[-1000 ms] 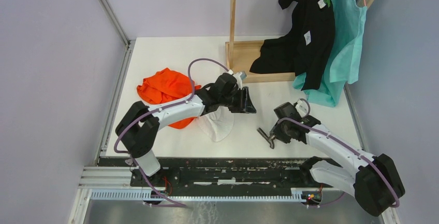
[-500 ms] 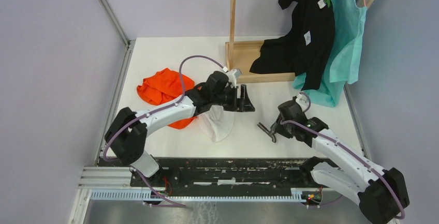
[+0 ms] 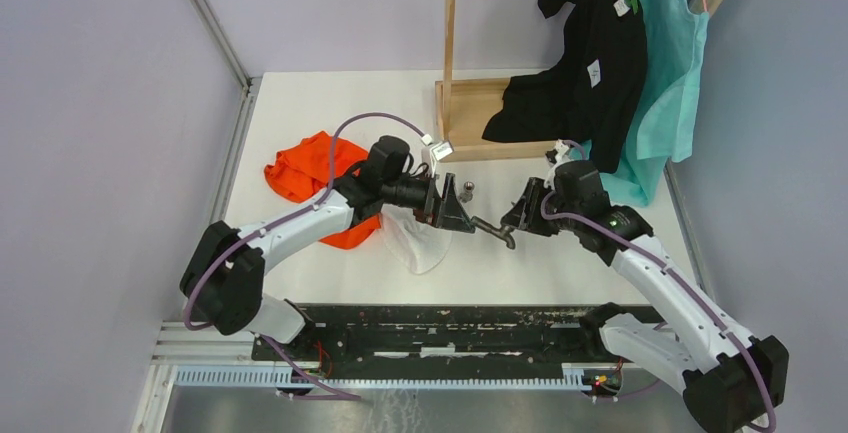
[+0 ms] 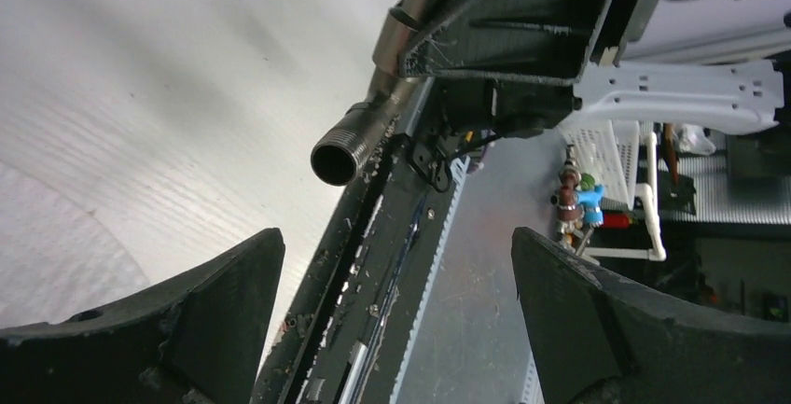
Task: Install the water faucets
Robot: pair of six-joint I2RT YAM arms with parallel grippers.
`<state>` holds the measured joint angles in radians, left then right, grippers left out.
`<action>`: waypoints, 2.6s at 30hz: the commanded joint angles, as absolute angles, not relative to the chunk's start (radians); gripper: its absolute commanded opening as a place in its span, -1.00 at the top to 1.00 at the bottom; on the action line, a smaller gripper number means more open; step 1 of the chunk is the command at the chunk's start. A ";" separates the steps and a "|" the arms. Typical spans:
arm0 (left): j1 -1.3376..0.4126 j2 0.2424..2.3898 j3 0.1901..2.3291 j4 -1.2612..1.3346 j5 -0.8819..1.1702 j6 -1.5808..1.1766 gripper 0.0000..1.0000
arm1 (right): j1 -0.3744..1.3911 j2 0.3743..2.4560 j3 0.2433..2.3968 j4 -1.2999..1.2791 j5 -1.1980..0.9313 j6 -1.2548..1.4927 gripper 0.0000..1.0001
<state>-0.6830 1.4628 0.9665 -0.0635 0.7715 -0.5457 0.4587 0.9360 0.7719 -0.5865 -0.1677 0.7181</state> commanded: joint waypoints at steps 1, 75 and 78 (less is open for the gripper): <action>-0.685 1.456 0.956 -0.001 0.923 -0.494 -0.95 | 0.406 0.956 0.829 -0.519 -0.380 0.692 1.00; -0.744 1.532 0.977 0.117 0.850 -0.637 0.94 | 0.485 1.074 0.932 -0.560 -0.186 0.856 -0.32; -0.744 1.529 0.979 0.114 0.854 -0.634 0.94 | 0.488 1.088 0.924 -0.537 -0.189 0.858 -0.15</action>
<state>-0.7418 1.5646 0.9302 0.0967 0.8391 -0.6281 0.4824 1.0828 0.9058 -0.6170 -0.2070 0.8421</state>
